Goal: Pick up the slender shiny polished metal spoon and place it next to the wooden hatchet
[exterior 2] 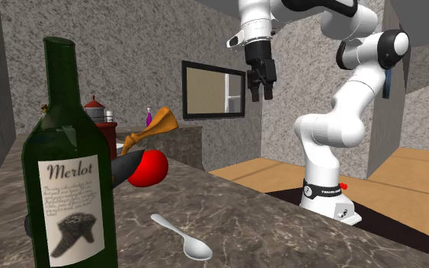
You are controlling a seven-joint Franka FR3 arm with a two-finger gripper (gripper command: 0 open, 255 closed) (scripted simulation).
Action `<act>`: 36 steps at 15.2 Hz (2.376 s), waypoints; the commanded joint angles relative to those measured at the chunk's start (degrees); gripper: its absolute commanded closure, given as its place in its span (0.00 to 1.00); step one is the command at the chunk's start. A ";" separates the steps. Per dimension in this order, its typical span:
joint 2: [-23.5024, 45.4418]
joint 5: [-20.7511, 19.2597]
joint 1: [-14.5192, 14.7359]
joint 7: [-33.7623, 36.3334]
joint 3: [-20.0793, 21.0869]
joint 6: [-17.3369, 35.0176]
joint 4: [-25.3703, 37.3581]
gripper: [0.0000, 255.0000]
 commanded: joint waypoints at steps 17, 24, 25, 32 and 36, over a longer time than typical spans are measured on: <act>21.25 13.22 -4.41 33.63 15.58 29.83 -2.68 0.00; 35.84 12.55 -6.96 48.16 20.46 42.28 2.69 0.00; 38.05 12.00 -7.24 50.35 20.90 43.88 3.72 0.00; 51.58 6.86 -7.66 64.04 21.52 52.17 11.26 0.00; 53.83 6.05 -7.16 64.62 21.56 55.04 10.60 0.00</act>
